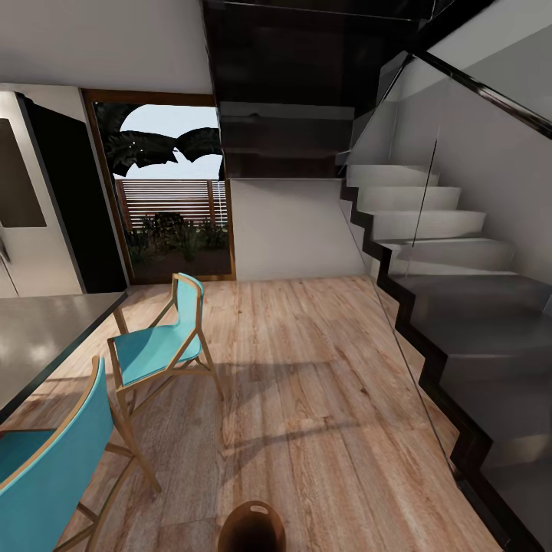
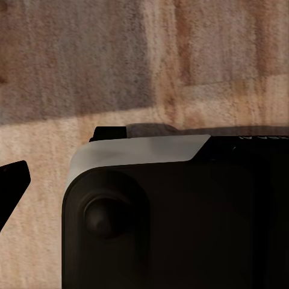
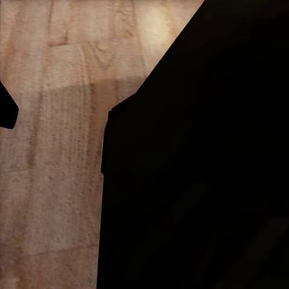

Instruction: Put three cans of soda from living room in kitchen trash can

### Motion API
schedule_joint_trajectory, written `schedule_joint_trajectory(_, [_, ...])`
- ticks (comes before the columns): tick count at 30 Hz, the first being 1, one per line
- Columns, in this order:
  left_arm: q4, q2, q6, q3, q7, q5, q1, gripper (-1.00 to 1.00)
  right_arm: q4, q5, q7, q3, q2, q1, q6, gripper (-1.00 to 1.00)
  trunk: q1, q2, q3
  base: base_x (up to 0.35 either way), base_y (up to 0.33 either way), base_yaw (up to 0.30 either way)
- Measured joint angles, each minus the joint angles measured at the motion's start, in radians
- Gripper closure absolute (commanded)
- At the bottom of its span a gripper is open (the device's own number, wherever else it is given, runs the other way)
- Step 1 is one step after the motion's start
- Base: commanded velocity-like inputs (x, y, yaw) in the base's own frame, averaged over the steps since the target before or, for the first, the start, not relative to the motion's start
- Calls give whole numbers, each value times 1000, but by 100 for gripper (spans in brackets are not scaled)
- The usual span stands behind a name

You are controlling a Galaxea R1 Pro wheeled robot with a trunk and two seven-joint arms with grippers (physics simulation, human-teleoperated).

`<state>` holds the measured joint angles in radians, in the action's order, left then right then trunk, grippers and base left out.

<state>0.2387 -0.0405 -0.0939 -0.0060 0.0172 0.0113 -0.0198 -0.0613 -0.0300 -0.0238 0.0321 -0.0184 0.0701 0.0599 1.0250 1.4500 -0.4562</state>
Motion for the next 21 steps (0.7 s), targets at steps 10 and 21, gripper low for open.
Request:
schedule_joint_trajectory(10, [0, 0, 0, 0, 0, 0, 0, -100, 0, 0, 0, 0, 0, 0, 0, -100, 0, 0, 0, 0, 0, 0])
schedule_joint_trajectory(21, [0, 0, 0, 0, 0, 0, 0, -100, 0, 0, 0, 0, 0, 0, 0, -100, 0, 0, 0, 0, 0, 0])
